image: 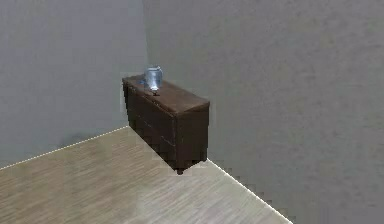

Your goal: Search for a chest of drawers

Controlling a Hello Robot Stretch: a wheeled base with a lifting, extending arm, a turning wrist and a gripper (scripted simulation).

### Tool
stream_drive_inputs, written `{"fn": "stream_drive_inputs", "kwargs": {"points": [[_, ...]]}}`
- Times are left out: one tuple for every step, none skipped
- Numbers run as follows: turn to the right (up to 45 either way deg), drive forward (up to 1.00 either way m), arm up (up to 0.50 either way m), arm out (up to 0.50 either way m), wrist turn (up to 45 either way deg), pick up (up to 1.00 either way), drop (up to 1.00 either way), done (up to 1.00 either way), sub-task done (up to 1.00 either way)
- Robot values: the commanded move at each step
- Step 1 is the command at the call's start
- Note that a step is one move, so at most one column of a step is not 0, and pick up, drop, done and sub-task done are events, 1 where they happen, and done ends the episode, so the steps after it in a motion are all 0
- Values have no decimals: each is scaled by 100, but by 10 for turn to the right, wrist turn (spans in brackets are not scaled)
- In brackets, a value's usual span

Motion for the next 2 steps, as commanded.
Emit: {"fn": "stream_drive_inputs", "kwargs": {"points": [[0,75,0,0,0,0,0,0,0],[-120,0,0,0,0,0,0,0,0]]}}
